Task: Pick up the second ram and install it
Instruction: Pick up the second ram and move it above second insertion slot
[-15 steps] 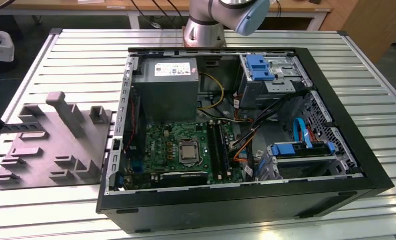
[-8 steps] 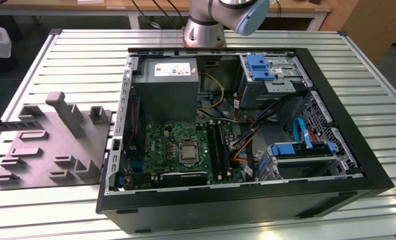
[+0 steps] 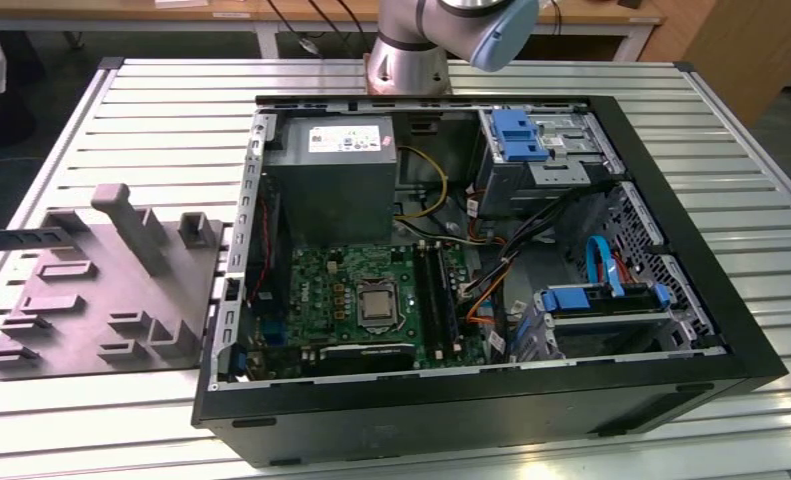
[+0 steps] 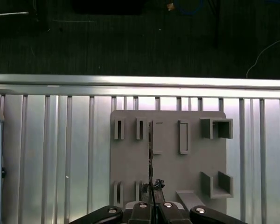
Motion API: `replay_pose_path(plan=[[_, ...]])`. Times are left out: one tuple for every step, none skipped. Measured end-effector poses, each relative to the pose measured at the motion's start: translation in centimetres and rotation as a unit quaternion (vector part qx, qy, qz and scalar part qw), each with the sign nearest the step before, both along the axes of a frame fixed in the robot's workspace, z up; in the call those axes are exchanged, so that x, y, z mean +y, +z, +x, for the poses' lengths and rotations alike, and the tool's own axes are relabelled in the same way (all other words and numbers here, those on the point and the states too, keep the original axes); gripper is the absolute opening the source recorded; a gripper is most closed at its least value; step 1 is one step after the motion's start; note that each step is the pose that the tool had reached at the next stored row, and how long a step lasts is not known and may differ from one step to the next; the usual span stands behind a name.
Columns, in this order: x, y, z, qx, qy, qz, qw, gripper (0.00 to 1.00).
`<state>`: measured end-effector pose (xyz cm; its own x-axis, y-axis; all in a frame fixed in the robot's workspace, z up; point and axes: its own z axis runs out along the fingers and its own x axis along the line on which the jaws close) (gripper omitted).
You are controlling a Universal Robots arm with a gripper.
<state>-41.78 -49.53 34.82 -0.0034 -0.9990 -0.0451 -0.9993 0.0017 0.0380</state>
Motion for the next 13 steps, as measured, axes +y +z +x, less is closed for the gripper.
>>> replay_pose_path(plan=[[0.0, 0.25, 0.0, 0.0, 0.0, 0.0002, 1.0, 0.12], [0.01, 0.53, 0.0, 0.0, 0.0, 0.0005, 1.0, 0.12], [0.01, 0.8, 0.0, 0.0, 0.0, 0.0008, 1.0, 0.12], [0.01, 1.09, 0.0, 0.0, 0.0, 0.001, 1.0, 0.12], [0.02, 1.41, 0.0, 0.0, 0.0, 0.0014, 1.0, 0.12], [0.02, 1.7, 0.0, 0.0, 0.0, 0.0016, 1.0, 0.12], [0.03, 1.99, 0.0, 0.0, 0.0, 0.0019, 1.0, 0.12], [0.03, 2.28, 0.0, 0.0, 0.0, 0.0021, 1.0, 0.12], [0.04, 2.59, 0.0, 0.0, 0.0, 0.0025, 1.0, 0.12], [0.05, 2.9, 0.0, 0.0, 0.0, 0.0028, 1.0, 0.12], [0.05, 3.22, 0.0, 0.0, 0.0, 0.0032, 1.0, 0.12], [0.05, 3.56, 0.0, 0.0, 0.0, 0.0035, 1.0, 0.12], [0.06, 3.87, 0.0, 0.0, 0.0, 0.0038, 1.0, 0.12]])
